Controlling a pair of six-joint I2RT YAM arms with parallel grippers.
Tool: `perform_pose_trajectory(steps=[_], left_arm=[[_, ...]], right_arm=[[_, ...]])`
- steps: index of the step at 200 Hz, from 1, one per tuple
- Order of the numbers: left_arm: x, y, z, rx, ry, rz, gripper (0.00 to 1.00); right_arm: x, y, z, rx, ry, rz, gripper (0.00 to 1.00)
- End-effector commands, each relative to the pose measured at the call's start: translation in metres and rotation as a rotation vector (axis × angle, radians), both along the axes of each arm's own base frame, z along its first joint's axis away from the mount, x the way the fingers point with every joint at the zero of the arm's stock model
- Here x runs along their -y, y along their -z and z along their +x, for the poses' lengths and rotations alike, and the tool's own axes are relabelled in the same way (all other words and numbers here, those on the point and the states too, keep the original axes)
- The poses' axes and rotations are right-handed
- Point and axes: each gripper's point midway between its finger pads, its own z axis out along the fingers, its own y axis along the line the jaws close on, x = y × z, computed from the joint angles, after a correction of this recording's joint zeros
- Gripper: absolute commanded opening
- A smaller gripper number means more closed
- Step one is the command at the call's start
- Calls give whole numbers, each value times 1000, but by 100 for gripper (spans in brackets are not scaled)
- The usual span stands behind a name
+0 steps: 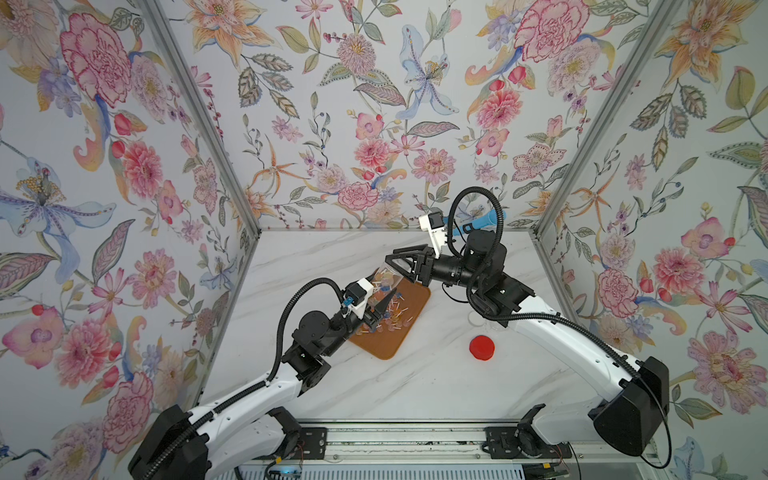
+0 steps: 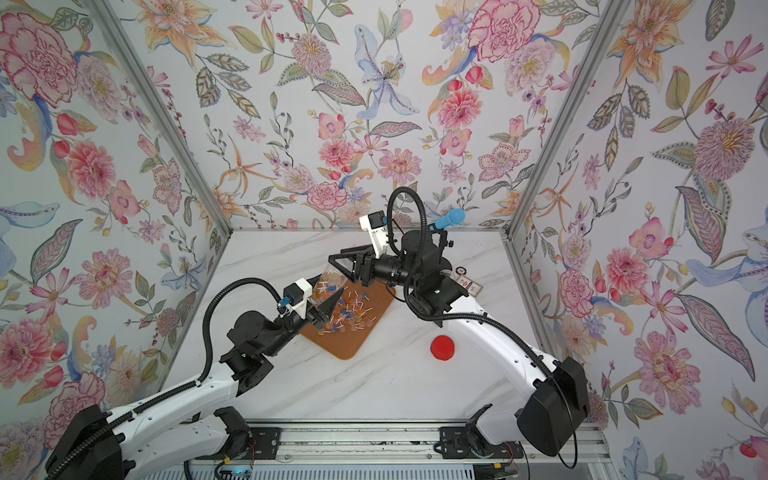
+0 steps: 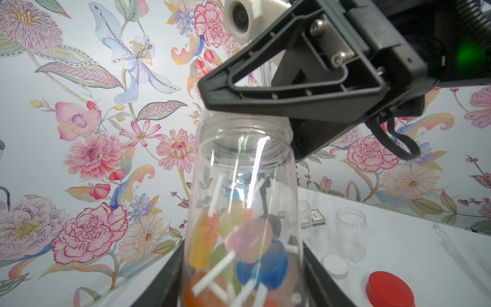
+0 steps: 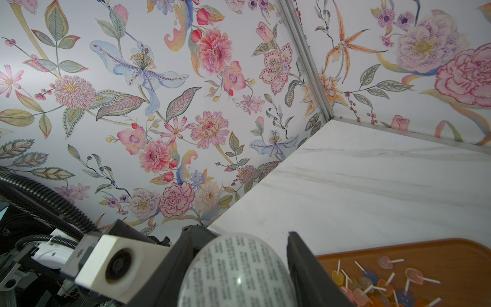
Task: Pour the candies out of the jar
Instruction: Unscrew the lid from the jar.
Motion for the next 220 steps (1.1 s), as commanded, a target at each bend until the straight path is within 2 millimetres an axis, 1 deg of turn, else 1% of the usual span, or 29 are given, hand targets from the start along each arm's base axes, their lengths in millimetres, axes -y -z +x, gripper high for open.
perform_pose_trajectory(steps=[1, 11, 13, 17, 28, 48, 73, 82, 106, 127, 145, 163, 189, 202, 220], left_arm=[[-8, -27, -8, 68, -3, -78, 0], [-6, -23, -6, 74, -12, -61, 0], [-6, -23, -6, 75, -12, -58, 0], [-5, -20, -5, 75, -13, -50, 0], [-2, -18, -3, 83, -10, -37, 0], [3, -12, 1, 87, -6, -25, 0], [7, -5, 6, 83, -6, -13, 0], [8, -6, 5, 85, -1, -14, 0], [6, -11, 2, 91, 3, -23, 0], [1, -17, -2, 87, -2, -39, 0], [-2, -15, -3, 71, -6, -38, 0], [-4, -11, -4, 59, -9, -47, 0], [-5, -5, -2, 42, -17, -47, 0], [-8, -2, -2, 30, -28, -49, 0], [-13, 8, -2, 4, -51, -35, 0]], right_arm=[[5, -17, -3, -3, -49, 57, 43], [1, -24, -12, -58, -108, 102, 42], [7, -26, -5, -64, -98, 111, 42], [8, -28, -5, -81, -113, 126, 42], [7, -38, -12, -104, -171, 167, 42], [7, -48, -20, -126, -218, 200, 42], [10, -52, -23, -128, -225, 205, 42], [10, -51, -23, -122, -217, 201, 41], [16, -39, -14, -97, -138, 142, 41], [26, -31, -2, -53, -44, 89, 41], [35, -28, 8, -34, 13, 73, 40], [39, -27, 12, -32, 30, 71, 39], [45, -18, 20, -21, 78, 37, 40], [52, -3, 28, -12, 147, -25, 41], [66, 32, 39, -19, 252, -143, 41]])
